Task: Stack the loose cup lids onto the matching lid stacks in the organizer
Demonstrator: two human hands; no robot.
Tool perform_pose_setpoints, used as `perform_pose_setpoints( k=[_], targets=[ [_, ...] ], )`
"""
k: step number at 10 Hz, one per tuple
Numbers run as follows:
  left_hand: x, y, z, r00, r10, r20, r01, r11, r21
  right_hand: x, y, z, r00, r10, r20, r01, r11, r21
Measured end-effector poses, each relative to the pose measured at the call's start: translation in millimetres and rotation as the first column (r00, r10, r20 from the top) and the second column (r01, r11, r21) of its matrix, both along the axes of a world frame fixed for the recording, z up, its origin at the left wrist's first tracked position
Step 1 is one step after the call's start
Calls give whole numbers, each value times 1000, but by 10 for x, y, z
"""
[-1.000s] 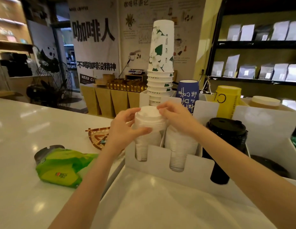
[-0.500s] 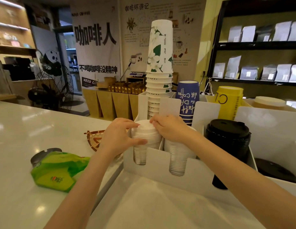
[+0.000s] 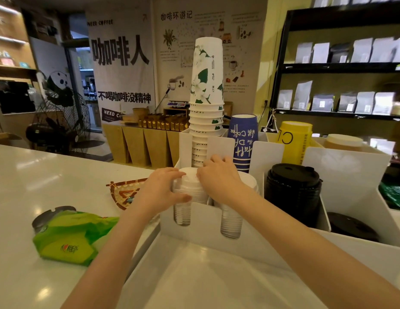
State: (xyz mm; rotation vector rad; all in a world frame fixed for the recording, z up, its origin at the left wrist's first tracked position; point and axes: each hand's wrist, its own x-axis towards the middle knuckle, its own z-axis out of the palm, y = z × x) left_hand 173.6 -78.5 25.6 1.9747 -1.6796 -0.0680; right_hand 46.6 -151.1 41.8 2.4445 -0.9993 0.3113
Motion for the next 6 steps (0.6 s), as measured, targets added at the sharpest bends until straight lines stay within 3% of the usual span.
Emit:
perform_pose_setpoints(
  k=[3, 4, 5, 6],
  targets=[
    [-102, -14, -79, 996, -18, 89, 20, 999, -29, -95, 177, 29, 998, -52, -23, 53, 997, 60],
    [-125, 5, -93, 993, 14, 115, -10, 999, -34, -362, 303, 109, 979, -36, 203, -10, 975, 222],
    [-135, -20, 26, 978, 29, 208, -45, 996, 73, -740, 651, 405, 785, -6, 619, -271, 896, 352],
    [-143, -88, 340, 976, -1, 219, -56, 965, 256, -1318, 1264, 808, 486, 165, 858, -509, 851, 125]
  ],
)
